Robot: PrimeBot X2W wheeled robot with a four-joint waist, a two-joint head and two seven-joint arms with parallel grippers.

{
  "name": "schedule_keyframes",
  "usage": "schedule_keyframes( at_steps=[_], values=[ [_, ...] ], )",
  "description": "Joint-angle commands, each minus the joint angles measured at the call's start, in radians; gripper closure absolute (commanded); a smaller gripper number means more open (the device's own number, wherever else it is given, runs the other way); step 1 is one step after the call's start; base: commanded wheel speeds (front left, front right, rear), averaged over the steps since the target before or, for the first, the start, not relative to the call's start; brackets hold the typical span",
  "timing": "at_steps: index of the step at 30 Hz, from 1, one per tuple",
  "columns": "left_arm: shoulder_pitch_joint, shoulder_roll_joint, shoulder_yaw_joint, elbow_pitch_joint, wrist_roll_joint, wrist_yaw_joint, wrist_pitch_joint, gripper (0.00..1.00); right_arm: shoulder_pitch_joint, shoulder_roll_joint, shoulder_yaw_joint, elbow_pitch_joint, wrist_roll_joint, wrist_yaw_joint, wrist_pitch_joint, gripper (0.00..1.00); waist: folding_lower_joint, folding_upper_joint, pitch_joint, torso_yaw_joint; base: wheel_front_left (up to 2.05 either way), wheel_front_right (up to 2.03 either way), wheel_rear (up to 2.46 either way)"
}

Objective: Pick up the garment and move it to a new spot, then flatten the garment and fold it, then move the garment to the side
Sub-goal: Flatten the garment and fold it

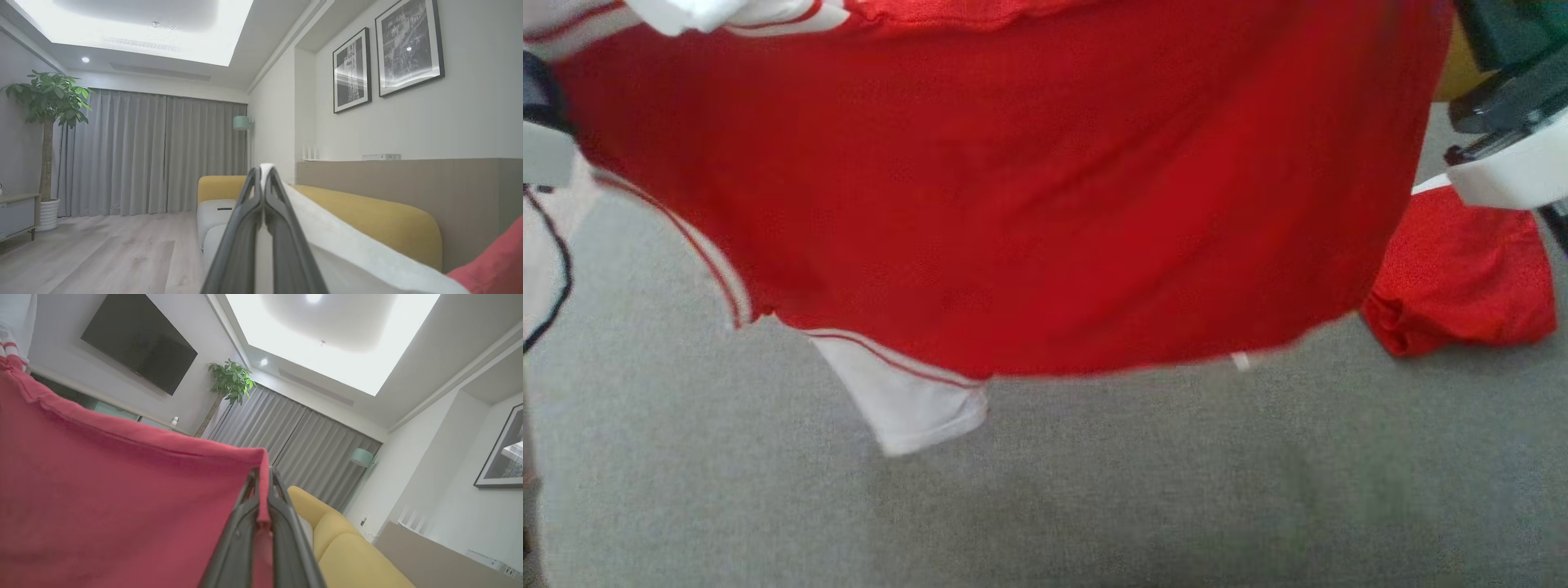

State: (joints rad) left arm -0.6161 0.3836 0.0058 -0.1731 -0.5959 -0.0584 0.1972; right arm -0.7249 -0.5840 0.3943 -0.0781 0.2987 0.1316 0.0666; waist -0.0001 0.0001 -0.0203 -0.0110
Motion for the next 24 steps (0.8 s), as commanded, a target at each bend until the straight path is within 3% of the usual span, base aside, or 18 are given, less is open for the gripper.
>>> schedule_keyframes(
  at_steps=[1,7,12,15,19,24],
  values=[
    [-0.034,0.058,0.044,-0.044,-0.006,0.008,0.019,1.00,0.006,-0.016,-0.017,-0.044,0.003,-0.001,0.019,1.00,0.0001,-0.0001,0.010,0.002,0.00,0.00,0.00],
    [-0.037,0.107,0.055,-0.068,-0.012,0.013,0.084,1.00,0.018,-0.016,-0.081,-0.113,-0.016,-0.001,0.116,1.00,0.0001,-0.0001,0.095,0.006,0.00,0.00,0.00],
    [-0.141,0.125,0.009,0.043,-0.004,-0.015,0.094,1.00,-0.080,-0.015,-0.034,-0.050,-0.006,-0.001,0.144,1.00,0.0001,-0.0001,0.224,0.004,0.00,0.00,0.00],
    [-0.270,0.137,-0.036,0.157,0.024,-0.037,0.070,1.00,-0.223,-0.026,0.052,0.059,-0.011,-0.001,0.132,1.00,0.0001,-0.0001,0.313,0.000,0.00,0.00,0.00],
    [-0.501,0.126,-0.092,0.371,0.064,-0.055,-0.004,1.00,-0.475,0.001,0.154,0.297,-0.018,-0.001,0.077,1.00,0.0001,-0.0001,0.408,0.003,0.00,0.00,0.00],
    [-0.792,0.090,-0.126,0.634,0.123,-0.061,-0.175,1.00,-0.772,0.066,0.192,0.597,-0.091,-0.001,-0.084,1.00,0.0001,-0.0001,0.465,0.023,0.00,0.00,0.00]
  ],
)
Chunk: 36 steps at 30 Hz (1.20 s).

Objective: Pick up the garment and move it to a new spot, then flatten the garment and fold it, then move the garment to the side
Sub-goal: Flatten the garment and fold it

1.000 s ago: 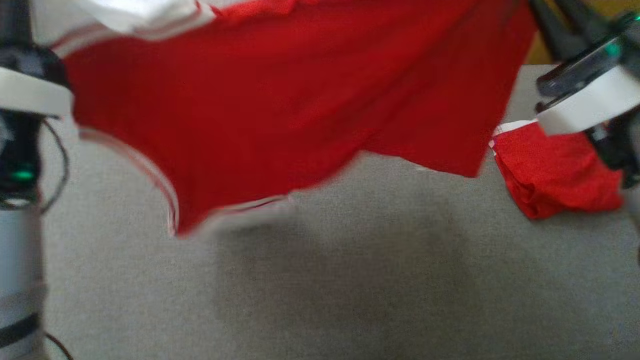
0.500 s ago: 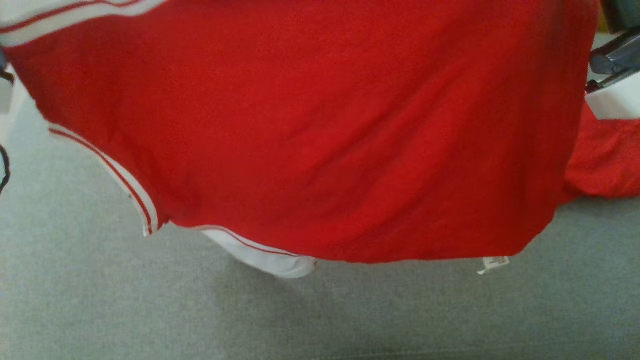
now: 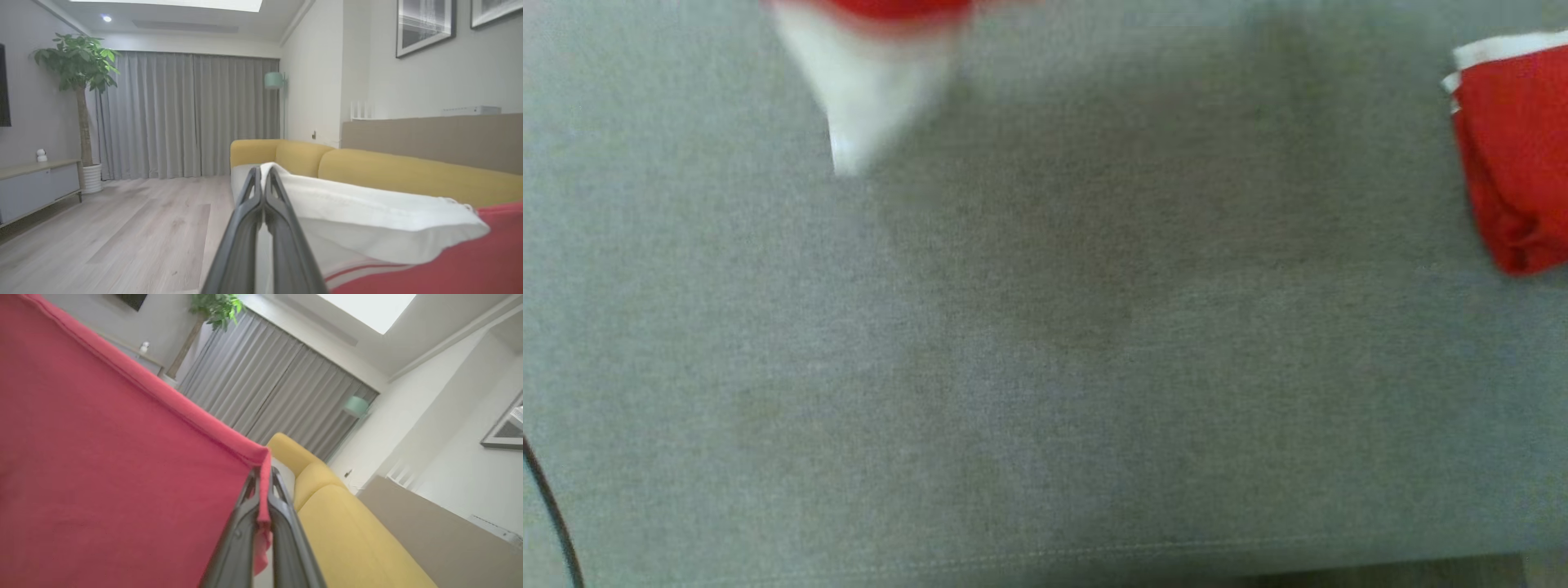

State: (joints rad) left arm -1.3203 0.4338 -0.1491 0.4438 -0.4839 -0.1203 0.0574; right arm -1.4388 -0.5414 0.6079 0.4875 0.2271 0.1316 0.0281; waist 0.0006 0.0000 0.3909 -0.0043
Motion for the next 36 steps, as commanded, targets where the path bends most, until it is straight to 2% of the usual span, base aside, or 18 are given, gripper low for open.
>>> schedule_keyframes(
  at_steps=[1,5,9,12,16,20,24,29,36],
  values=[
    [-0.135,0.032,0.025,0.062,0.019,0.001,-0.067,1.00,-0.104,0.041,-0.032,0.083,-0.039,-0.001,-0.086,1.00,-0.0006,0.0000,0.060,0.021,0.00,0.00,0.00],
    [-0.253,-0.002,0.016,0.213,0.023,-0.003,-0.185,1.00,-0.209,0.113,-0.100,0.254,-0.108,-0.001,-0.233,1.00,-0.0006,0.0000,0.066,0.035,0.00,0.00,0.00],
    [-0.253,-0.031,-0.009,0.297,0.009,-0.007,-0.247,1.00,-0.196,0.160,-0.129,0.343,-0.138,-0.001,-0.274,1.00,-0.0006,0.0000,0.062,0.043,0.00,0.00,0.00],
    [-0.197,-0.062,-0.048,0.351,-0.030,-0.009,-0.275,1.00,-0.129,0.187,-0.146,0.397,-0.145,-0.001,-0.286,1.00,-0.0006,0.0000,0.059,0.054,0.00,0.00,0.00],
    [-0.061,-0.076,-0.127,0.367,-0.091,-0.010,-0.301,1.00,0.032,0.214,-0.117,0.415,-0.135,-0.001,-0.289,1.00,-0.0006,0.0000,0.040,0.067,0.00,0.00,0.00],
    [0.107,-0.060,-0.219,0.348,-0.140,-0.010,-0.313,1.00,0.206,0.217,-0.025,0.419,-0.081,-0.001,-0.290,1.00,-0.0006,0.0000,0.008,0.075,0.00,0.00,0.00],
    [0.276,-0.023,-0.311,0.309,-0.171,-0.010,-0.318,1.00,0.335,0.186,0.129,0.411,0.006,-0.001,-0.290,1.00,-0.0006,0.0000,-0.039,0.082,0.00,0.00,0.00],
    [0.455,0.043,-0.389,0.220,-0.149,-0.010,-0.319,1.00,0.424,0.105,0.305,0.375,0.137,-0.001,-0.272,1.00,-0.0006,0.0000,-0.101,0.088,0.00,0.00,0.00],
    [0.657,0.102,-0.426,0.148,-0.109,-0.010,-0.319,1.00,0.498,-0.040,0.522,0.261,0.309,-0.001,-0.211,1.00,-0.0006,0.0000,-0.187,0.093,0.00,0.00,0.00]
  ],
)
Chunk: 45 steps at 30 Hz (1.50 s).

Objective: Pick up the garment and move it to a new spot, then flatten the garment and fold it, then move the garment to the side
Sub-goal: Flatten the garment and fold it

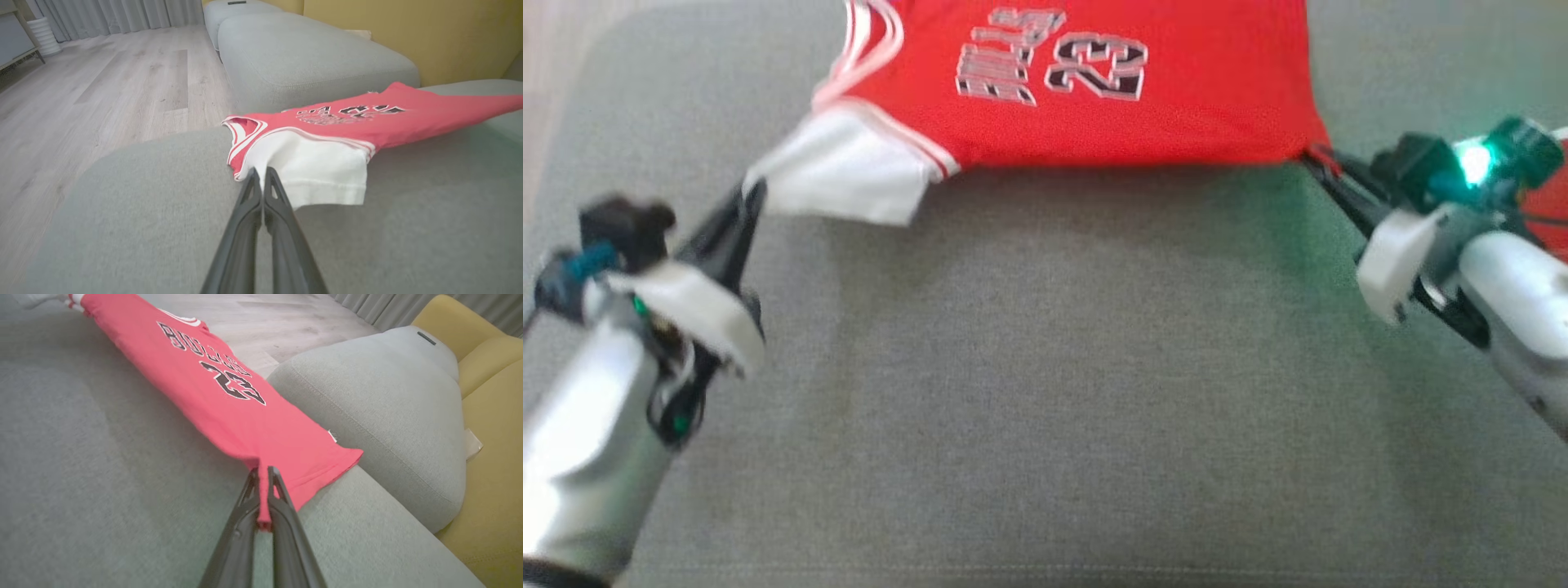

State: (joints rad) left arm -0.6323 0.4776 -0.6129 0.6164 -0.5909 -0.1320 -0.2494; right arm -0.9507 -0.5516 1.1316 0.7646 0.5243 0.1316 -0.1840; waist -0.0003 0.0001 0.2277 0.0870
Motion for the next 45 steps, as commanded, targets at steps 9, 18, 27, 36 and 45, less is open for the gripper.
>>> schedule_keyframes(
  at_steps=[9,18,27,36,45],
  values=[
    [0.135,0.114,-0.008,-0.105,-0.031,0.001,-0.012,1.00,0.065,-0.161,0.125,-0.152,0.144,-0.001,0.033,1.00,0.0003,-0.0001,-0.111,0.001,0.00,0.00,0.00],
    [0.274,0.188,-0.042,-0.242,-0.054,0.013,0.034,1.00,0.197,-0.252,0.147,-0.321,0.213,-0.001,0.102,1.00,0.0003,-0.0001,-0.201,0.007,0.00,0.00,0.00],
    [0.412,0.289,-0.027,-0.481,-0.099,0.091,0.119,1.00,0.310,-0.368,0.148,-0.518,0.244,-0.001,0.190,1.00,0.0003,-0.0001,-0.236,-0.003,0.00,0.00,0.00],
    [0.353,0.326,-0.019,-0.552,-0.075,0.109,0.176,1.00,0.225,-0.358,0.148,-0.514,0.254,-0.001,0.221,1.00,0.0003,-0.0001,-0.158,-0.025,0.00,0.00,0.00],
    [0.183,0.307,-0.021,-0.439,-0.046,0.060,0.208,1.00,0.159,-0.320,0.149,-0.484,0.242,-0.001,0.296,1.00,0.0003,-0.0001,-0.065,-0.034,0.00,0.00,0.00]
  ],
)
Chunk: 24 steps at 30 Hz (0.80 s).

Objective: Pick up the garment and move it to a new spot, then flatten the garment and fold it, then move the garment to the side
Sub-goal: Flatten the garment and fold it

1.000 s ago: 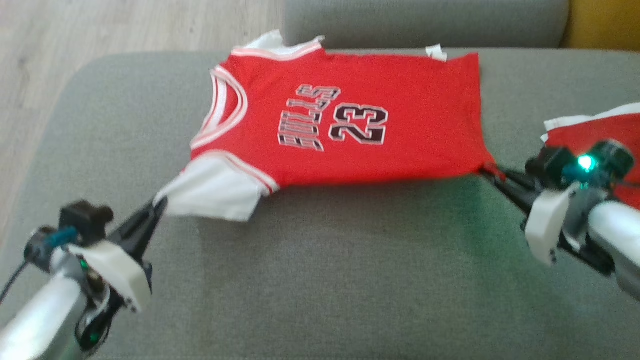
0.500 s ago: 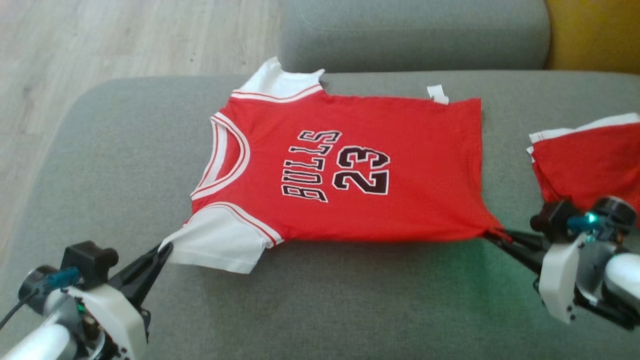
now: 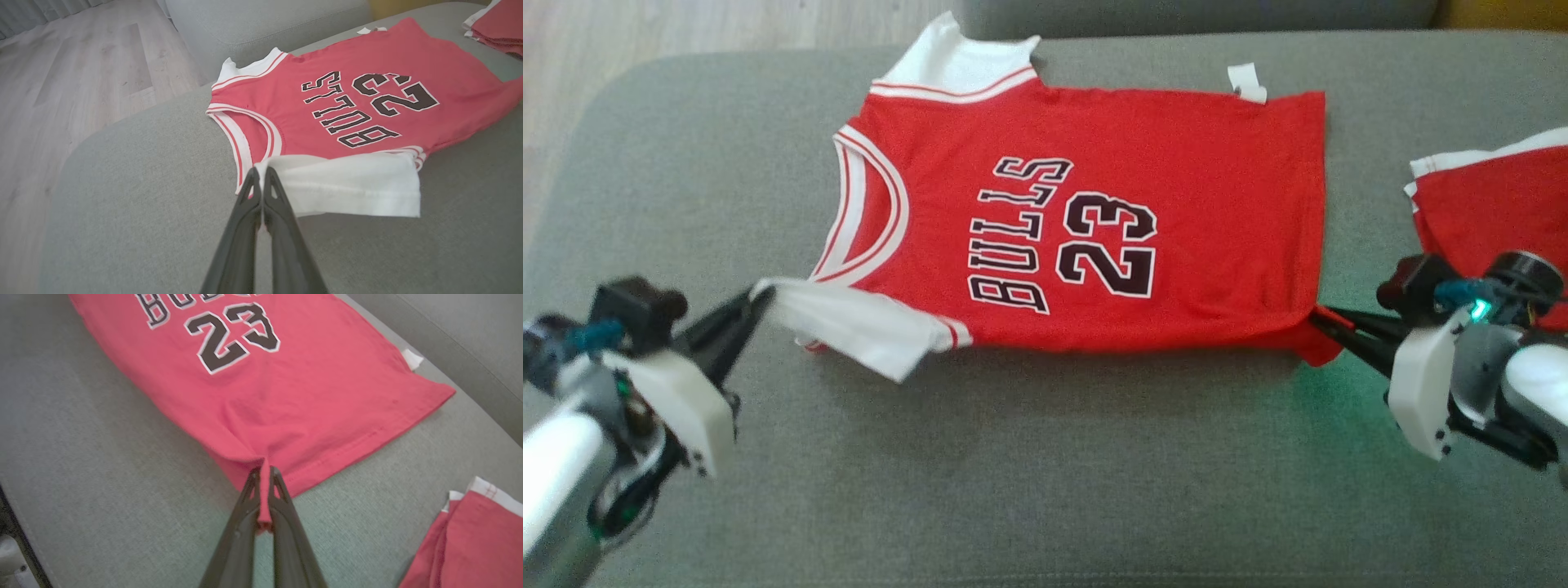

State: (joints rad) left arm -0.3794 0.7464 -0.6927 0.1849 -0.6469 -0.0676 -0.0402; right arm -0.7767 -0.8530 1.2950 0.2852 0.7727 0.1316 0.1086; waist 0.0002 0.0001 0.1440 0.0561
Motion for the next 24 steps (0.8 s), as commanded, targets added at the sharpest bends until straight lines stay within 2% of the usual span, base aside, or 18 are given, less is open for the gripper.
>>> schedule_keyframes(
  at_steps=[1,8,24],
  values=[
    [-0.095,0.034,0.054,0.012,0.019,-0.012,-0.001,1.00,-0.022,-0.015,-0.015,-0.002,-0.009,-0.001,0.013,1.00,-0.0002,-0.0001,0.027,-0.005,0.00,0.00,0.00],
    [-0.251,0.012,-0.006,0.157,0.109,-0.045,-0.005,1.00,-0.073,0.006,-0.015,0.023,-0.019,-0.001,0.056,1.00,-0.0002,-0.0001,0.083,-0.026,0.00,0.00,0.00],
    [-0.482,-0.045,-0.166,0.404,0.139,-0.063,-0.032,1.00,-0.154,0.067,-0.015,0.088,-0.064,-0.001,0.051,1.00,-0.0002,-0.0001,0.166,-0.064,0.00,0.00,0.00]
  ],
)
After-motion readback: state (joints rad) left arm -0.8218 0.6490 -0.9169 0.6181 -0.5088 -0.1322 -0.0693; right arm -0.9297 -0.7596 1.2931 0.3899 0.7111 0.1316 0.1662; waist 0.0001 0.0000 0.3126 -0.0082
